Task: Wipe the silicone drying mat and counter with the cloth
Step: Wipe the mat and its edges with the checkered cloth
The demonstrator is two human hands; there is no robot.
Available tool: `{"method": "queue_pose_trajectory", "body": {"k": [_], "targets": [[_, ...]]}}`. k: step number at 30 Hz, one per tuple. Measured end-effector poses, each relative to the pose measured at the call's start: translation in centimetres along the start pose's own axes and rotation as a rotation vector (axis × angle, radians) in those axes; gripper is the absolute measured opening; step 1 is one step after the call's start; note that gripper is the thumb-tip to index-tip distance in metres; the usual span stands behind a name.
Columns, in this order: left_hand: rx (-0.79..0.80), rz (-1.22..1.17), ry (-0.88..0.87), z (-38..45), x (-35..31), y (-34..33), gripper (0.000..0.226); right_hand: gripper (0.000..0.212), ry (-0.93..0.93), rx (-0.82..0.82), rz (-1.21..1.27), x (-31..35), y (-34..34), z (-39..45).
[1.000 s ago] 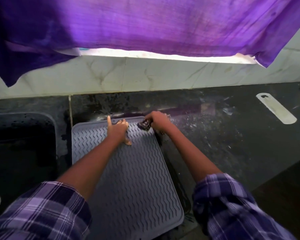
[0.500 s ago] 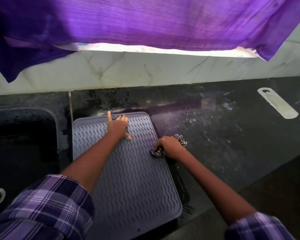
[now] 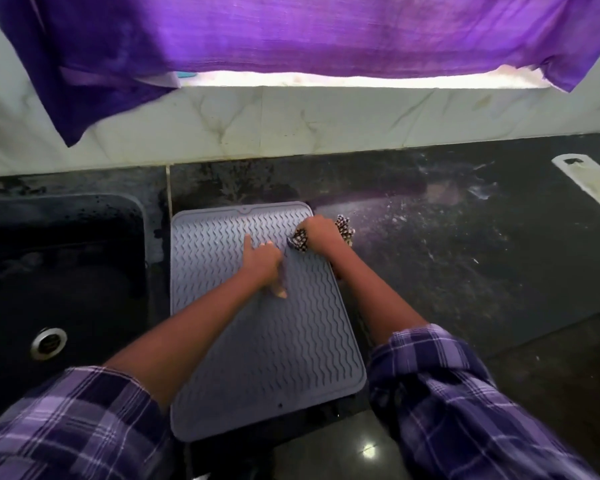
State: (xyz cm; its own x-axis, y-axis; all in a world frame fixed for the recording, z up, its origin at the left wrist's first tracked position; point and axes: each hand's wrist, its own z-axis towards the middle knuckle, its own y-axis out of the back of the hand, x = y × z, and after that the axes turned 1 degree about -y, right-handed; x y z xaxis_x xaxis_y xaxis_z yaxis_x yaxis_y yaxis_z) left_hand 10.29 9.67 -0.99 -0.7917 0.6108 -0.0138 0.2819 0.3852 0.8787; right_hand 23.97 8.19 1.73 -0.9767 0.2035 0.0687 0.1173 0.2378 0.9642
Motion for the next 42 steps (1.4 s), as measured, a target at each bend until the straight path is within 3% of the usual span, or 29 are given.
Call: {"method": "queue_pose_trajectory", "body": {"k": [3,9,14,17,20,22,24,29,39,42], "targets": [[0.001,0.079,0.021,-0.7,-0.7,-1.3,0.103,0.036,0.020,0.103,0.031,-0.9,-0.3,-2.4],[0.058,0.133,0.096,-1.2,-1.6,-1.3,0.105,0.037,0.001,0.218,0.105,-1.7,-2.9,-10.0],[-0.077,0.093,0.112,-2.8,-1.3,-2.2,0.091,0.043,0.065,0.343,0.050,-2.4,-4.2,-16.6],[-0.210,0.053,0.091,-5.2,-1.9,-4.1,0.068,0.039,0.087,0.469,0.013,-1.8,-3.1,-17.3],[-0.199,-0.092,0.034,-7.3,-3.0,-5.2,0.062,0.026,0.127,0.348,0.050,-1.4,-0.8,-15.7],[-0.116,-0.138,0.016,-8.4,-3.6,-5.3,0.077,0.024,0.124,0.150,0.104,-1.0,-0.1,-14.1],[-0.026,-0.109,0.030,-9.3,-4.1,-5.4,0.097,0.033,0.094,0.073,0.056,0.0,-0.4,-13.3],[0.004,-0.049,0.071,-9.9,-4.8,-6.0,0.106,0.041,0.085,0.114,-0.050,0.1,-3.7,-14.9],[0.009,-0.042,0.059,-9.7,-4.6,-6.4,0.103,0.044,0.181,0.422,-0.089,-2.3,-4.2,-23.0],[0.021,-0.039,0.063,-9.7,-4.5,-6.3,0.104,0.042,0.152,0.361,-0.045,-3.4,-2.0,-21.0]]}}
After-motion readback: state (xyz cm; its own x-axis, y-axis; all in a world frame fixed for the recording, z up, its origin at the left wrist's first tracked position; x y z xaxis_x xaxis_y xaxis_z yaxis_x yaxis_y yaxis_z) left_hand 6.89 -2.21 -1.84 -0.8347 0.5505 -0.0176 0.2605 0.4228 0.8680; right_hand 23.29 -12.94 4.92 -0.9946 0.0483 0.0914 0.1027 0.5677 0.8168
